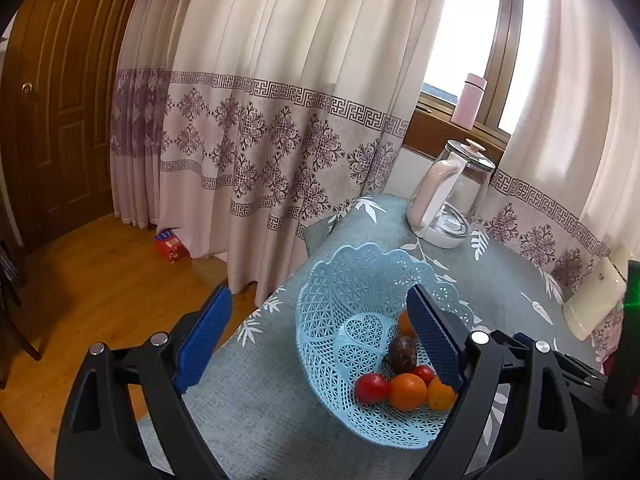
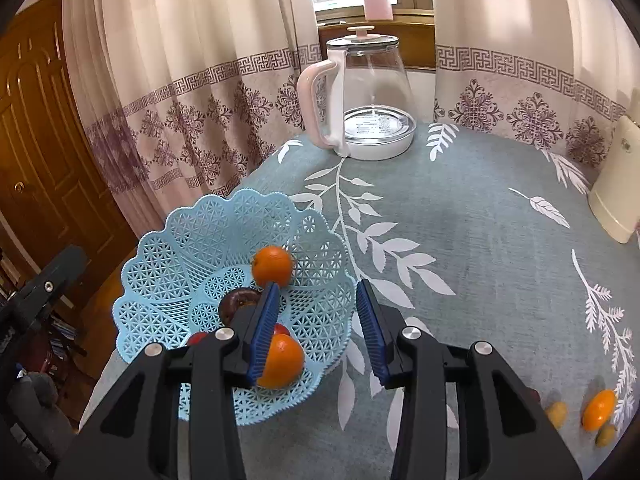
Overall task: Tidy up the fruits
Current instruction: 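Withdraw both open tools from the basket toward the remaining fruit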
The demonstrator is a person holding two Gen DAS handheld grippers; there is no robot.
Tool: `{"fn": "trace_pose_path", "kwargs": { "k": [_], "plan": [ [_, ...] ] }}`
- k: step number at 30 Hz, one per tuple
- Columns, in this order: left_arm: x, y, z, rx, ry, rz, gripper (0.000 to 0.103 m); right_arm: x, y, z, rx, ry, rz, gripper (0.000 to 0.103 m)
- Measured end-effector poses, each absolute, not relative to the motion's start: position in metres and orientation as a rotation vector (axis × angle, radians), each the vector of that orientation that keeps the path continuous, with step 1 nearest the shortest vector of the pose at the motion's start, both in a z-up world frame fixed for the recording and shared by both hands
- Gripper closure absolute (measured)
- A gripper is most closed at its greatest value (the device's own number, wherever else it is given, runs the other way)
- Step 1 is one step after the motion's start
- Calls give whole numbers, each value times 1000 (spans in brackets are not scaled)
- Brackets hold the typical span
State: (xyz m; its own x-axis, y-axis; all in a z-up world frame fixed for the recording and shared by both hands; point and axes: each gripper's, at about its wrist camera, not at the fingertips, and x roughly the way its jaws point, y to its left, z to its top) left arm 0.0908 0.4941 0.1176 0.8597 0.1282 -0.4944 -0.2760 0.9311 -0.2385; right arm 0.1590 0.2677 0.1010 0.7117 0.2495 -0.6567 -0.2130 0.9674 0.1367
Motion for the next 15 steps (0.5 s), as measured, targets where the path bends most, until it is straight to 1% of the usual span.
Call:
{"fn": "trace_pose_path", "kwargs": {
  "k": [3,4,6,15],
  "plan": [
    [90,493,118,-308,490,214,11,155,267,102,51,732,255,61],
    [90,492,119,-308,488,213,10,152,266,102,49,728,251,54],
    [90,490,120,-302,482,212,8,149,265,103,49,715,241,47],
    [87,478,125,-264,460,214,5,141,250,100,79,719,207,47]
  ]
}}
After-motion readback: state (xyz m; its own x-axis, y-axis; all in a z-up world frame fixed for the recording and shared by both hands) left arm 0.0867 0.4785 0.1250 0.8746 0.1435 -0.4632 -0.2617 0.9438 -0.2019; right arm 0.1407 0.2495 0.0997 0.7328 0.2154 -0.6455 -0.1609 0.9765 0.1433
